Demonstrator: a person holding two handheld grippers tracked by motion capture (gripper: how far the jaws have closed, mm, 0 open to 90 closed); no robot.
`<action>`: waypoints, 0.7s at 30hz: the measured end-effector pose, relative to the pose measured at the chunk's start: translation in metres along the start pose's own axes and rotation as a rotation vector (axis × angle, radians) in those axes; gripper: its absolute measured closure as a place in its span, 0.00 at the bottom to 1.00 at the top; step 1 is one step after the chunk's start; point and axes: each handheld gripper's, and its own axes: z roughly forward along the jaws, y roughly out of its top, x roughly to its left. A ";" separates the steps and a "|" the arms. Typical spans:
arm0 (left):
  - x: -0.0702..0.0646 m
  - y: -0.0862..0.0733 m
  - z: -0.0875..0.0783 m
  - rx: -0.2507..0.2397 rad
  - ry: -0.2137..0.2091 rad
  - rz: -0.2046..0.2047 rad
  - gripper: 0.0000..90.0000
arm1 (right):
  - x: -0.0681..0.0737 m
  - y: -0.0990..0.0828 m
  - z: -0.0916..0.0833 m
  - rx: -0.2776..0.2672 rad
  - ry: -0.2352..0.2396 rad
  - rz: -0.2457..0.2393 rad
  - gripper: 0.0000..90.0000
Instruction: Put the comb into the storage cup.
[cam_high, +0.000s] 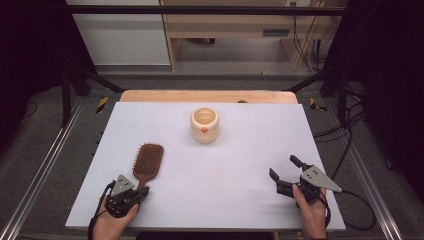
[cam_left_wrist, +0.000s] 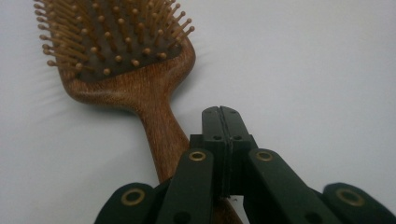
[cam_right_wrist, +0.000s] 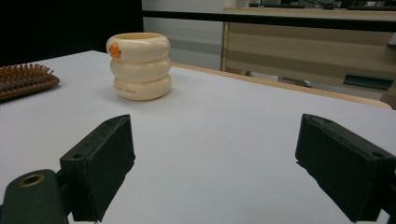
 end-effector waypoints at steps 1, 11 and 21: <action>0.001 0.000 0.000 0.003 0.005 0.000 1.00 | 0.000 0.000 0.000 0.000 0.000 0.000 0.13; 0.010 -0.003 -0.005 0.008 0.026 -0.014 1.00 | 0.000 0.000 0.000 -0.001 0.001 -0.001 0.13; 0.022 -0.007 -0.011 0.012 0.057 -0.022 1.00 | 0.000 0.000 -0.001 -0.002 0.003 -0.001 0.13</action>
